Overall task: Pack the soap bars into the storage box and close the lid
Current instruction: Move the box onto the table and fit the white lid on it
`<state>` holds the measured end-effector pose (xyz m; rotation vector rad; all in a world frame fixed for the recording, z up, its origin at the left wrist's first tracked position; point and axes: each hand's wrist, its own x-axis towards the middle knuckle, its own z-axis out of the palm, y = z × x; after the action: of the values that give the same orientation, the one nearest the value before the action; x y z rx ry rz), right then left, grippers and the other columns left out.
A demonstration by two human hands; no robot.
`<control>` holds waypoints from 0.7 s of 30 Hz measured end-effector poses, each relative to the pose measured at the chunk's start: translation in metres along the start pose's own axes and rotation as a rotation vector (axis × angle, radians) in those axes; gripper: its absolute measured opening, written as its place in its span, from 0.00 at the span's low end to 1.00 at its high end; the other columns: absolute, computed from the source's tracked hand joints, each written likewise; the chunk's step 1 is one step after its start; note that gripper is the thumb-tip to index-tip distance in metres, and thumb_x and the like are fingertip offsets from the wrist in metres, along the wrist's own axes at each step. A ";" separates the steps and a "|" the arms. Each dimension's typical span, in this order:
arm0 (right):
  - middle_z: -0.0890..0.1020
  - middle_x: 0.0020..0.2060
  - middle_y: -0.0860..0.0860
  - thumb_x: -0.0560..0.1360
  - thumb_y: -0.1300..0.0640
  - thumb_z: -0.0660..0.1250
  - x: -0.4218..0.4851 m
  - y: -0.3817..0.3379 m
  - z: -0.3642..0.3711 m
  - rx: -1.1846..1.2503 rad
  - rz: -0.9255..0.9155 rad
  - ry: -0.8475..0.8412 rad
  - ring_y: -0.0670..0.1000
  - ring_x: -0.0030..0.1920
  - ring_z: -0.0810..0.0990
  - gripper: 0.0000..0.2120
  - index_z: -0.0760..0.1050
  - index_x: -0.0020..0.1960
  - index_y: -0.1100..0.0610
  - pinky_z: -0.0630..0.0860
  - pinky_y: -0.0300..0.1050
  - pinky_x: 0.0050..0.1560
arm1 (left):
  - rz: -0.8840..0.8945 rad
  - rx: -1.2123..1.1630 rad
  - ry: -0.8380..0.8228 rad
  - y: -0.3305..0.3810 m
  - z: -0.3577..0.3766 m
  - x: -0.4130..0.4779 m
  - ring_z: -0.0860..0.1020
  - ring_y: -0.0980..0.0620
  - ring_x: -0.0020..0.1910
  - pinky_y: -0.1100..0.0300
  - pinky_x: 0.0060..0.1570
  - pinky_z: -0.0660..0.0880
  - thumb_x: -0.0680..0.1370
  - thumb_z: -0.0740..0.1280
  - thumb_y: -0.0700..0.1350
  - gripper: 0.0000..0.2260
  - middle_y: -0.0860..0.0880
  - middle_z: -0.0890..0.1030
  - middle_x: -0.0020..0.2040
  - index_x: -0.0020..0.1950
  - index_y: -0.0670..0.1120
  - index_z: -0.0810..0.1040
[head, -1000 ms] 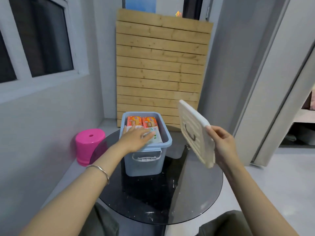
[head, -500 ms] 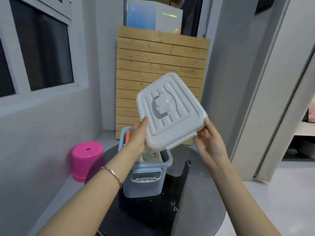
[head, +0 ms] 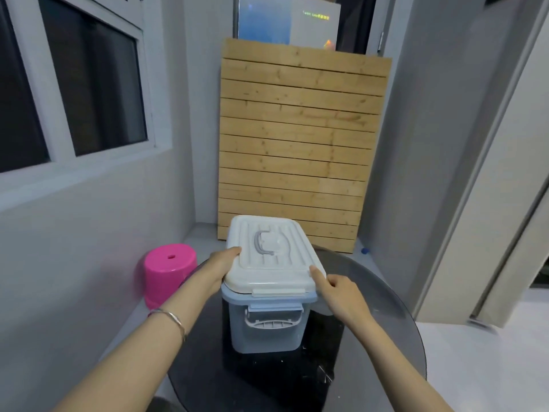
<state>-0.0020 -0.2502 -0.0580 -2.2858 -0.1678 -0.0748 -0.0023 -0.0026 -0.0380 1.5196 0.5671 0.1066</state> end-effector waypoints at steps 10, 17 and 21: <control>0.74 0.29 0.50 0.75 0.40 0.57 -0.011 0.000 0.004 0.207 0.095 -0.170 0.47 0.27 0.72 0.21 0.69 0.40 0.58 0.70 0.42 0.32 | -0.064 -0.328 -0.045 -0.024 0.000 -0.019 0.79 0.45 0.39 0.55 0.38 0.75 0.78 0.62 0.46 0.12 0.44 0.81 0.42 0.57 0.42 0.77; 0.78 0.45 0.59 0.73 0.43 0.66 -0.010 0.005 -0.008 0.670 0.237 -0.014 0.53 0.40 0.78 0.23 0.74 0.48 0.65 0.77 0.47 0.44 | -0.055 -0.653 0.203 -0.033 0.066 -0.057 0.79 0.43 0.49 0.51 0.47 0.77 0.78 0.62 0.46 0.15 0.42 0.80 0.57 0.63 0.41 0.74; 0.72 0.65 0.55 0.66 0.43 0.73 -0.012 0.017 -0.008 0.735 0.329 0.143 0.57 0.63 0.75 0.37 0.66 0.68 0.58 0.74 0.58 0.63 | -0.035 -0.655 0.407 -0.031 0.138 -0.089 0.75 0.42 0.56 0.55 0.48 0.74 0.80 0.59 0.47 0.19 0.41 0.70 0.64 0.67 0.38 0.67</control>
<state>-0.0110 -0.2680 -0.0668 -1.5413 0.2261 -0.0020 -0.0315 -0.1672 -0.0496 0.8473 0.7874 0.5308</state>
